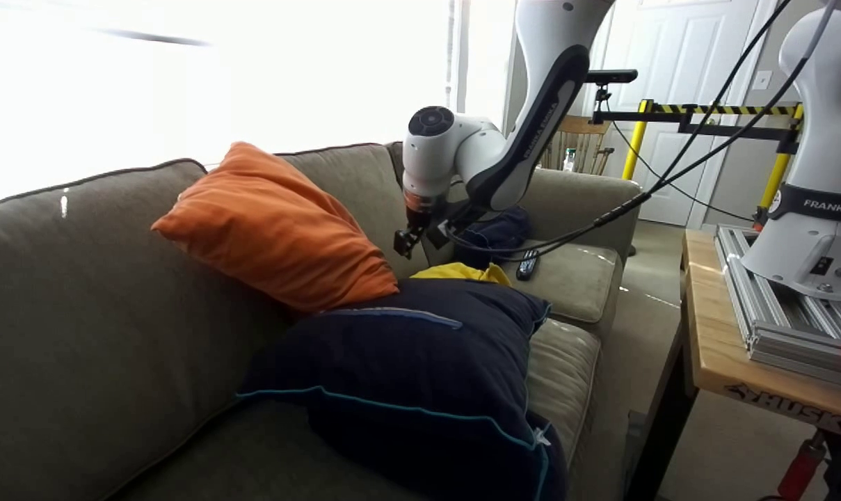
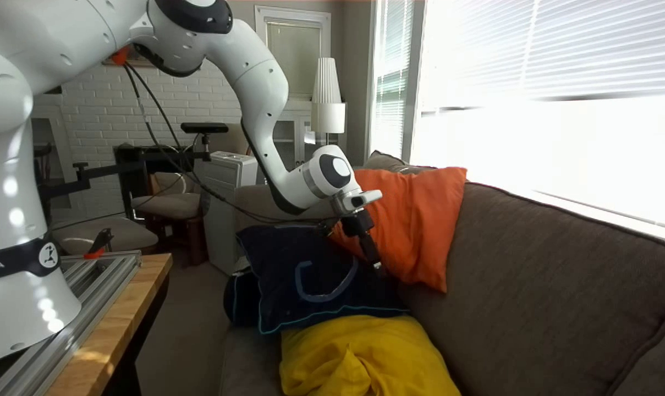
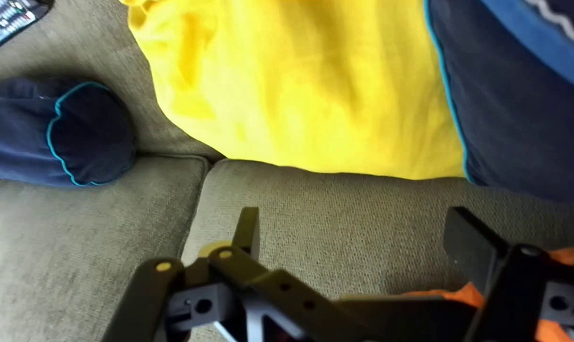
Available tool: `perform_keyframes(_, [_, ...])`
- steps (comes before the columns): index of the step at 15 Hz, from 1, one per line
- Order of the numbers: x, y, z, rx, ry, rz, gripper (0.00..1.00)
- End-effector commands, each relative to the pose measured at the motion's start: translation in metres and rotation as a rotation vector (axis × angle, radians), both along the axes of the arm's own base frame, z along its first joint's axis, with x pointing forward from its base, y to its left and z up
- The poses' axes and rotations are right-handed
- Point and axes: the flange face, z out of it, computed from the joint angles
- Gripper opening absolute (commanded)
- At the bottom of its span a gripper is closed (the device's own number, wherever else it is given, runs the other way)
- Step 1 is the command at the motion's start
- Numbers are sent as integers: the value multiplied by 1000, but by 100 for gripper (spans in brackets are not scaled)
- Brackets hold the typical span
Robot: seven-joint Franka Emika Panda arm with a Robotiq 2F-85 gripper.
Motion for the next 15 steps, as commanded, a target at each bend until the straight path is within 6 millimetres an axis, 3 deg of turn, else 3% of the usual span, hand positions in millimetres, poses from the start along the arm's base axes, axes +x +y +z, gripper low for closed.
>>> perform_keyframes(1, [-56, -17, 18, -23, -61, 88, 100])
perform_keyframes(4, [-89, -31, 34, -66, -122, 254, 100])
perform_keyframes(6, [-100, -24, 57, -82, -190, 348, 100])
perform_keyframes(7, [-85, -29, 44, -63, -139, 283, 100])
perform_keyframes(8, [-88, -29, 52, -68, -160, 286, 100])
perform_keyframes(15, [-87, -31, 45, -68, -143, 280, 100])
